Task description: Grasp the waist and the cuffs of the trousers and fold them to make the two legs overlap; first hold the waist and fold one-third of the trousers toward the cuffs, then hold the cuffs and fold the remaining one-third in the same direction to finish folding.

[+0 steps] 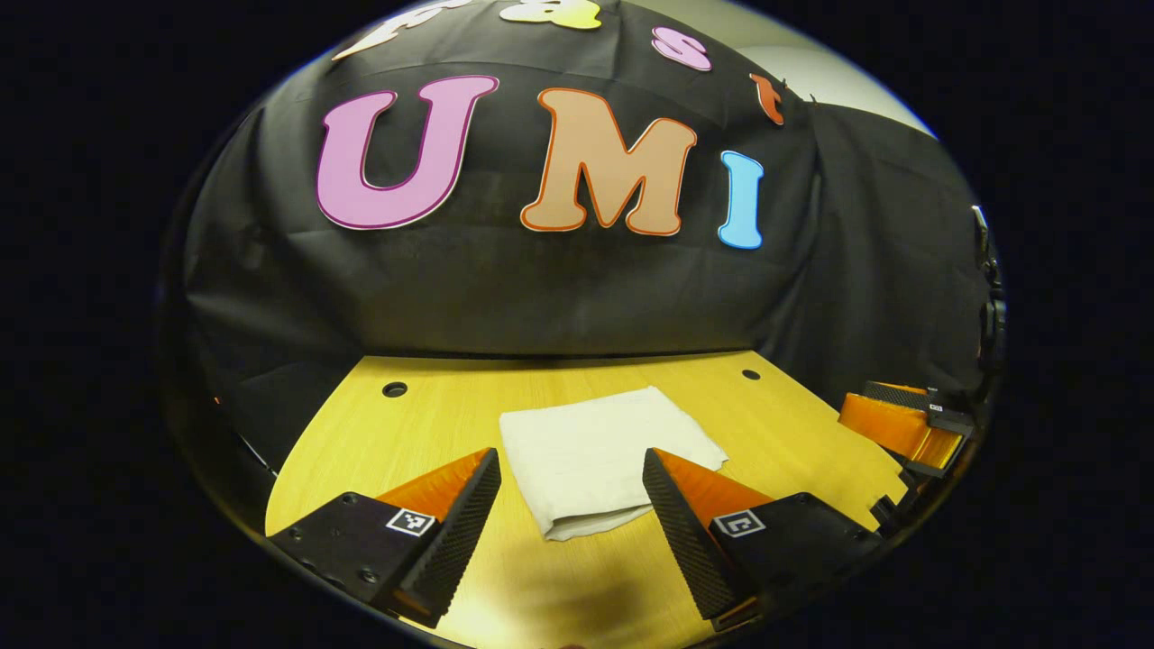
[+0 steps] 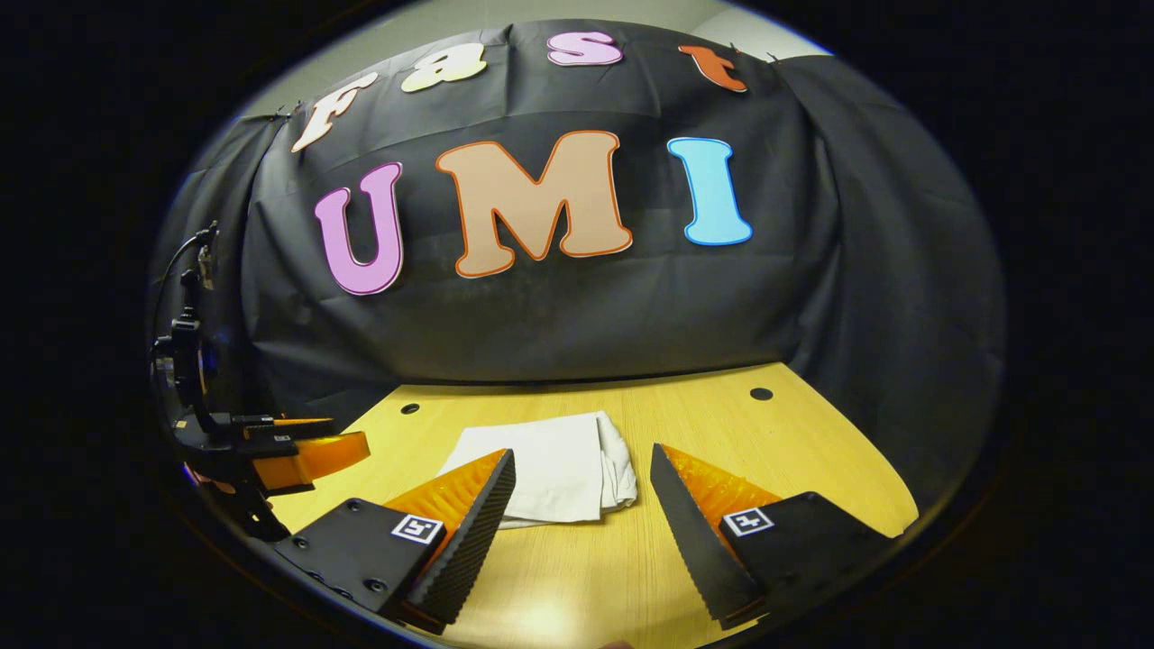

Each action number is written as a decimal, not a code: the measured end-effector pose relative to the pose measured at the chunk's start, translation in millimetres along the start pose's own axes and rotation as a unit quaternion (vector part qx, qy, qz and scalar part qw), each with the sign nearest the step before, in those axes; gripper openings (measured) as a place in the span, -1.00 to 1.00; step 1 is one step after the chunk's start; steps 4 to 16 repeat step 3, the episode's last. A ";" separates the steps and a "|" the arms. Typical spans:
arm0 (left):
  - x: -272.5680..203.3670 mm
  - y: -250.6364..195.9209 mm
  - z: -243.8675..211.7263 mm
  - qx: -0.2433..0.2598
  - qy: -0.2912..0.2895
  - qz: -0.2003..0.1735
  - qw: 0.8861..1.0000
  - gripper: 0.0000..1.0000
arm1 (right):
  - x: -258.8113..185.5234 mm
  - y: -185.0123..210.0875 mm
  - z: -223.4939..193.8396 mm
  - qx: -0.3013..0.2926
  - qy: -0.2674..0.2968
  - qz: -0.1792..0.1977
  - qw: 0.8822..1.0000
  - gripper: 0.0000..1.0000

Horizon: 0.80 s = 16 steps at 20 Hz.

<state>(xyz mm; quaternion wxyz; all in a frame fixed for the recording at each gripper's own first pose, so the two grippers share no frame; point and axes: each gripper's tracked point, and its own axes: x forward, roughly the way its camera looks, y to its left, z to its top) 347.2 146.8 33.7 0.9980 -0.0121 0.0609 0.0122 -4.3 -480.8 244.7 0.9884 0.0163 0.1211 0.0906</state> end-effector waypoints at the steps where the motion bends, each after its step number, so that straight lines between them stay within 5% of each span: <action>1: -1.3 0.0 0.2 0.001 0.000 -0.003 1.000 0.91 | -1.2 -1.7 1.9 -0.003 -0.003 -0.006 1.000 0.94; 16: 0.0 0.3 2.4 0.004 -0.002 -0.007 1.000 0.92 | -3.1 -4.6 8.7 -0.009 -0.013 -0.017 1.000 0.94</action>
